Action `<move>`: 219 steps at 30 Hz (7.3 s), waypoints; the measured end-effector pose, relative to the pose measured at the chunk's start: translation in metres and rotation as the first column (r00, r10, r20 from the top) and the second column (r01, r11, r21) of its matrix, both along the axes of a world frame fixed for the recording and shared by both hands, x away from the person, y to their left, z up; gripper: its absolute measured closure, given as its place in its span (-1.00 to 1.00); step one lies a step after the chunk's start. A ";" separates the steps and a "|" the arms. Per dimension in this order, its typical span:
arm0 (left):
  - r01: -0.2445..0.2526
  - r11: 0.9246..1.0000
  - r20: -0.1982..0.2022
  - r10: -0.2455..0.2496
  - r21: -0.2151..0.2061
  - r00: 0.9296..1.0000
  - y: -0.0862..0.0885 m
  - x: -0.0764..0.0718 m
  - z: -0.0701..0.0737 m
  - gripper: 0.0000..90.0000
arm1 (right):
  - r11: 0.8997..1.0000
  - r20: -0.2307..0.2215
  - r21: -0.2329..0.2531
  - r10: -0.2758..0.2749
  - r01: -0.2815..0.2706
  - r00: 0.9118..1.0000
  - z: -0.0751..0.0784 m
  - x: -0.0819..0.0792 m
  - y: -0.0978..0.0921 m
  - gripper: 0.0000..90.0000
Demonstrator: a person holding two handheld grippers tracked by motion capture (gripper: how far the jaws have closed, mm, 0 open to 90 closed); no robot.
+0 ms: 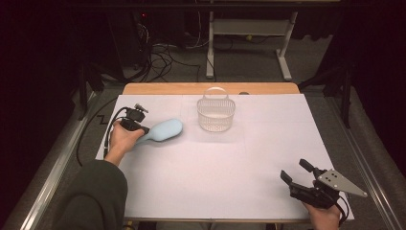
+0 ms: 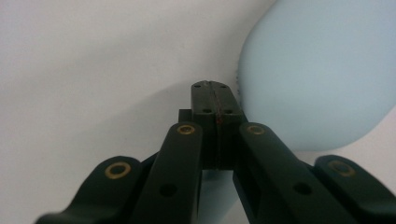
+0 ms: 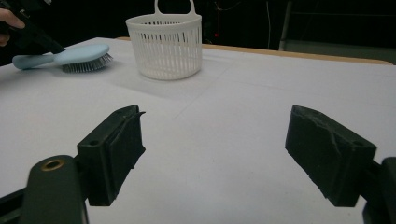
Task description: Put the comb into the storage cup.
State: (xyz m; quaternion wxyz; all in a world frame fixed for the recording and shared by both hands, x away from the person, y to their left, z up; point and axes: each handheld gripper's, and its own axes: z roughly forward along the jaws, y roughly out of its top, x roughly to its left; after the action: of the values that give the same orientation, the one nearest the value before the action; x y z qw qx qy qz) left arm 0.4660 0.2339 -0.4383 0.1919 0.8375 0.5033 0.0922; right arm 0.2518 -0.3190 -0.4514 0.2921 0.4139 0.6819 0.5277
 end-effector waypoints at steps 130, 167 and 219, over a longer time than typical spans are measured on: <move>0.030 0.999 0.046 -0.031 0.013 0.998 -0.029 -0.051 -0.012 0.08 | 1.000 0.001 -0.016 0.007 -0.007 1.000 0.000 -0.001 0.001 -0.55; 0.077 0.996 0.071 -0.074 -0.054 0.995 -0.025 -0.052 -0.009 0.54 | 1.000 -0.001 -0.018 0.008 -0.008 1.000 0.000 -0.001 0.001 -0.54; 0.159 0.951 0.273 -0.084 -0.264 0.958 -0.003 -0.124 0.003 0.54 | 1.000 0.001 -0.010 0.001 -0.001 1.000 0.000 -0.001 0.001 -0.54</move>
State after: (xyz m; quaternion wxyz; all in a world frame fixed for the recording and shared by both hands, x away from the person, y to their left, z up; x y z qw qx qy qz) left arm 0.3417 0.2304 -0.4353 0.3790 0.8118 0.4290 0.1156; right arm 0.2511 -0.3184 -0.4516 0.2945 0.4118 0.6845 0.5246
